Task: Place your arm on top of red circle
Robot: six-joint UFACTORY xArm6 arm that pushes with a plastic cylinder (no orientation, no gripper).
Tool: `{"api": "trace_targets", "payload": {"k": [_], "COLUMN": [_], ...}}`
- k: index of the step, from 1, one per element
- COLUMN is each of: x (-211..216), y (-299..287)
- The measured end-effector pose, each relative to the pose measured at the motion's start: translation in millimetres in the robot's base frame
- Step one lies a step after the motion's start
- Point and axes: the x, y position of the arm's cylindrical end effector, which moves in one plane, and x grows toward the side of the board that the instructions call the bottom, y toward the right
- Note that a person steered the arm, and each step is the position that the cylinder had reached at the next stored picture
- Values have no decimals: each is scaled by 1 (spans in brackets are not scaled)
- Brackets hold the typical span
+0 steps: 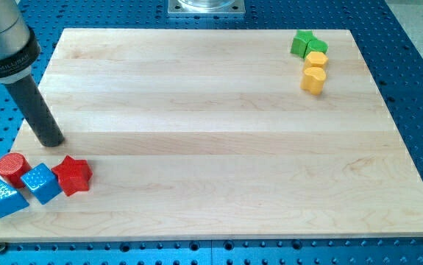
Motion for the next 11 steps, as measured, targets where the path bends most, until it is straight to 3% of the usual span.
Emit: {"api": "trace_targets", "payload": {"k": [7,9,10,11], "x": [4,-25,-55,-56], "y": [12,44,20,-26]}}
